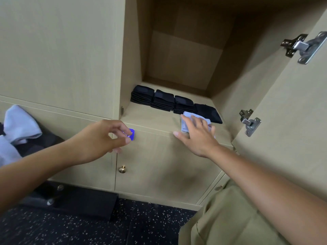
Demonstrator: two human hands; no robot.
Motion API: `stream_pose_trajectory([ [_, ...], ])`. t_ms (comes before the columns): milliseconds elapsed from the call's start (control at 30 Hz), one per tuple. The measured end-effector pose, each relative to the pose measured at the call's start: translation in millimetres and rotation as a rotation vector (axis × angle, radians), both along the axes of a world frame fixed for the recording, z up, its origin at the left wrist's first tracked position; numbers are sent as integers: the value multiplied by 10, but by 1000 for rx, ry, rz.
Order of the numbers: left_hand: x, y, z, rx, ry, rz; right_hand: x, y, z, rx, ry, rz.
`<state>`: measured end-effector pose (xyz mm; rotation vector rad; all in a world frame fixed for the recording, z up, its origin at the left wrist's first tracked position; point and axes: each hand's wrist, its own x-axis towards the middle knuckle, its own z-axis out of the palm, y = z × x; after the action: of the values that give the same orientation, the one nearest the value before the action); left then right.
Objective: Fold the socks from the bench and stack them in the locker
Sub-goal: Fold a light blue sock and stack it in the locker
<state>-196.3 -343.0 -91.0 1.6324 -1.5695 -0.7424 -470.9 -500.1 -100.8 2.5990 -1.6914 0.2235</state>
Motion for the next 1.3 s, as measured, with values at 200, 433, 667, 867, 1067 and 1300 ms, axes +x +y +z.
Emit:
stream_pose_trajectory([
  [200, 341, 169, 157, -70, -262, 113, 370, 296, 130, -225, -178, 229],
  [433, 850, 435, 260, -32, -378, 345, 883, 665, 237, -113, -346, 407],
  [667, 1356, 706, 263, -18, -384, 538, 1312, 786, 231, 14, -463, 535],
  [867, 1707, 727, 147, 41, -462, 667, 1524, 804, 219, 84, -532, 592],
  [1067, 1991, 653, -263, 198, -563, 650, 1616, 819, 200, 176, -560, 604],
  [1300, 2093, 503, -601, 270, -660, 682, 1658, 845, 170, 233, -537, 610],
])
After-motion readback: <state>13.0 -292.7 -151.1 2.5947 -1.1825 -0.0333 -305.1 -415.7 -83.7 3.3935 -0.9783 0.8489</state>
